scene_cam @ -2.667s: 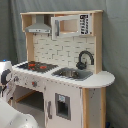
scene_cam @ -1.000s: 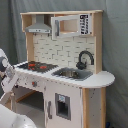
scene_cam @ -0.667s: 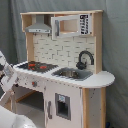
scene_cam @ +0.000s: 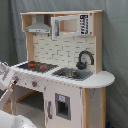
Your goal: Play with the kitchen
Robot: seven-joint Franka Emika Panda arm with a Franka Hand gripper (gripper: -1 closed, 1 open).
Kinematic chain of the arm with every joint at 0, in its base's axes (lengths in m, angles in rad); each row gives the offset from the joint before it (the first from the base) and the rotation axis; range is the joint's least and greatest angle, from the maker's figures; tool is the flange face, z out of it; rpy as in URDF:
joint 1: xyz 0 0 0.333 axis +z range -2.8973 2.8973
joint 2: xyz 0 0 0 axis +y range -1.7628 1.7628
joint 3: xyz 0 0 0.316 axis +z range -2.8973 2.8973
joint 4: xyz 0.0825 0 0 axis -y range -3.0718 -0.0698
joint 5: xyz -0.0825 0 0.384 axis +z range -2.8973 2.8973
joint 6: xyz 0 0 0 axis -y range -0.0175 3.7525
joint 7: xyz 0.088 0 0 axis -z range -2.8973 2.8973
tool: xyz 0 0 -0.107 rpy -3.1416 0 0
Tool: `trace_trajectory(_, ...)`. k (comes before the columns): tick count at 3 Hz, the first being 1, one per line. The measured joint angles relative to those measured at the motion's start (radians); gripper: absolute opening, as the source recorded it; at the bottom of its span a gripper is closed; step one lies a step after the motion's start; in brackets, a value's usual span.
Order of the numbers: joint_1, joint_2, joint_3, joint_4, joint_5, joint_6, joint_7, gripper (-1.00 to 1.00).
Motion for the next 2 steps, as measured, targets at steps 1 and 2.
trace_trajectory(1, 0.017, -0.048, 0.005, 0.019, -0.097, -0.033, 0.021, 1.00)
trace_trajectory(2, 0.017, -0.099, 0.016, 0.040, -0.181, -0.050, 0.025, 1.00)
